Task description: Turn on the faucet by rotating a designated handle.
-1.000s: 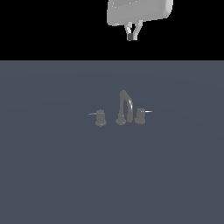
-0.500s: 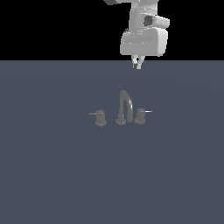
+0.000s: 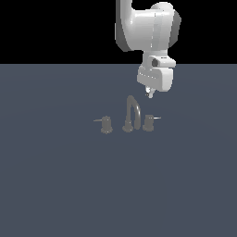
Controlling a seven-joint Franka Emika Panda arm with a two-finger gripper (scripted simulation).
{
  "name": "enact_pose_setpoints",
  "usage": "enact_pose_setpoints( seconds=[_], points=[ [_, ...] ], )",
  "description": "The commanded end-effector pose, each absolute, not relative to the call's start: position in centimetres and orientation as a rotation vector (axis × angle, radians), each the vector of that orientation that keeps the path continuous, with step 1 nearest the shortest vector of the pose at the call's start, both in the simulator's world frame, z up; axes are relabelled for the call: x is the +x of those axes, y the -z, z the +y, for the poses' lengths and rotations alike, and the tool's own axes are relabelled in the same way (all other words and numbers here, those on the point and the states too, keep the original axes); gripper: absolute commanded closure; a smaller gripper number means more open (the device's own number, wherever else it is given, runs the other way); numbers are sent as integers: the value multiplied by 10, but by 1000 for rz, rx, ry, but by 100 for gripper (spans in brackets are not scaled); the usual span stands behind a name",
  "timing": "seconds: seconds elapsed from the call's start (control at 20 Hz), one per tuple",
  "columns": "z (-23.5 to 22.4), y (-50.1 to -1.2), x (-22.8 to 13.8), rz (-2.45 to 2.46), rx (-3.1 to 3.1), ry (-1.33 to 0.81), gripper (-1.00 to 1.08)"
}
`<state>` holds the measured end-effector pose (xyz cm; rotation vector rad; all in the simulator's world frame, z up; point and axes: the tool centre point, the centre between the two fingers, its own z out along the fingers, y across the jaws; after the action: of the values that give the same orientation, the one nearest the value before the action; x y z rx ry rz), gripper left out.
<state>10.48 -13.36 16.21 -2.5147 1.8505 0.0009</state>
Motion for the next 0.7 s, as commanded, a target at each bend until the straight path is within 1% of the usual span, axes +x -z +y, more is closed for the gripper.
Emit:
enact_pose_setpoints(
  seconds=[0.0, 0.35, 0.65],
  points=[
    [-142, -138, 109, 1923, -2465, 0, 108],
    [-158, -88, 114, 2060, -2365, -1, 108],
    [-164, -67, 115, 2115, -2322, 0, 108]
  ],
)
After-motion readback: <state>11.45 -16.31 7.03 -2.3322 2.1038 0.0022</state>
